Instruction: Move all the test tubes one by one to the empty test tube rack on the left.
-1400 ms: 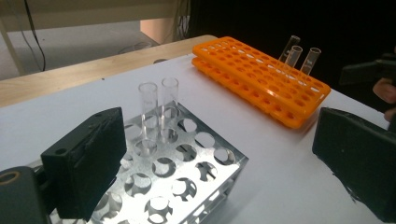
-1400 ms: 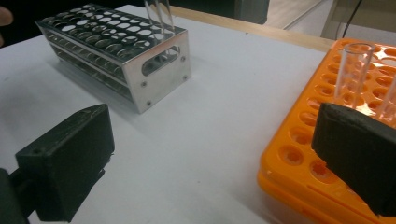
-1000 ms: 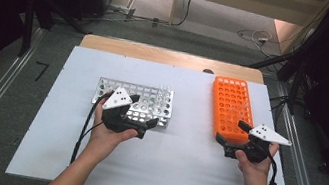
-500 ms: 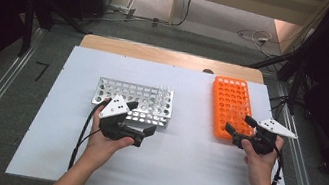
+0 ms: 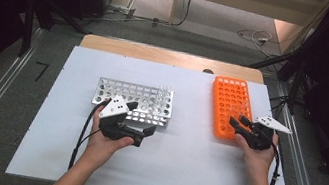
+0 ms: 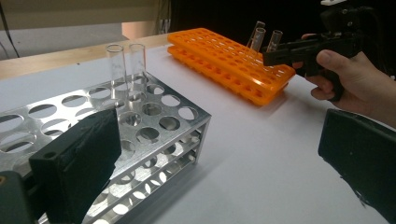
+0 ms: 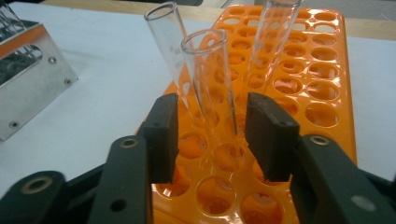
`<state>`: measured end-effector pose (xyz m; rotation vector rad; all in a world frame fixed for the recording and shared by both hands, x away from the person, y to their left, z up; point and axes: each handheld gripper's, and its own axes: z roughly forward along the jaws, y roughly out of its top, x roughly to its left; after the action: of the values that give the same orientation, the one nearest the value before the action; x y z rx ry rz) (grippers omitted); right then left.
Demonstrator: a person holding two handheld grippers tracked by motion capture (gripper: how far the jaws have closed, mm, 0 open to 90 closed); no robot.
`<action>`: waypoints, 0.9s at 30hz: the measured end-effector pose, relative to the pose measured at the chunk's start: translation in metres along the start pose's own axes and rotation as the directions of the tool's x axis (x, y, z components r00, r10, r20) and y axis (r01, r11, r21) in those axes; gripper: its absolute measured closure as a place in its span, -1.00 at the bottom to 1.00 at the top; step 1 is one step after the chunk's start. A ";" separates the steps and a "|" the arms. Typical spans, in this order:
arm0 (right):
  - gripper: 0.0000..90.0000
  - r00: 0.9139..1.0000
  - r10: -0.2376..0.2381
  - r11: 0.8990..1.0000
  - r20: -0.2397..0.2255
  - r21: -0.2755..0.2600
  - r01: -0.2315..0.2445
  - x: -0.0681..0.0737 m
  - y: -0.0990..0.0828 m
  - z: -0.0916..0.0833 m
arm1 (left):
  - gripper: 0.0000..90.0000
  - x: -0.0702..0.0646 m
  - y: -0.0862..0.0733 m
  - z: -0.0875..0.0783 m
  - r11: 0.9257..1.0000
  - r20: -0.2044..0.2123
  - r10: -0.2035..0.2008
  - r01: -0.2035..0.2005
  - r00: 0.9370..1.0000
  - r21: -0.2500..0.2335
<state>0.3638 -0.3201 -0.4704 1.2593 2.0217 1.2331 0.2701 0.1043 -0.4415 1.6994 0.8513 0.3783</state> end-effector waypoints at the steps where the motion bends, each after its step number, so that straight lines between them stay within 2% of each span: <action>1: 0.26 1.000 -0.007 1.000 0.006 0.003 0.007 0.000 0.000 0.001 | -1.00 -0.001 0.000 0.000 1.000 0.002 0.001 -0.001 1.000 0.000; 12: 0.41 0.998 0.000 1.000 0.065 0.011 -0.001 -0.003 -0.005 0.001 | -1.00 -0.002 0.000 -0.001 1.000 0.001 -0.001 0.001 1.000 -0.005; 27: 0.64 0.998 -0.030 1.000 0.063 0.001 0.030 -0.002 -0.008 0.002 | -1.00 0.000 0.000 -0.002 1.000 -0.002 -0.006 0.006 1.000 -0.010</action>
<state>0.3625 -0.3223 -0.4789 1.2471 1.9885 1.1650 0.2688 0.1060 -0.4409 1.6870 0.8546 0.3792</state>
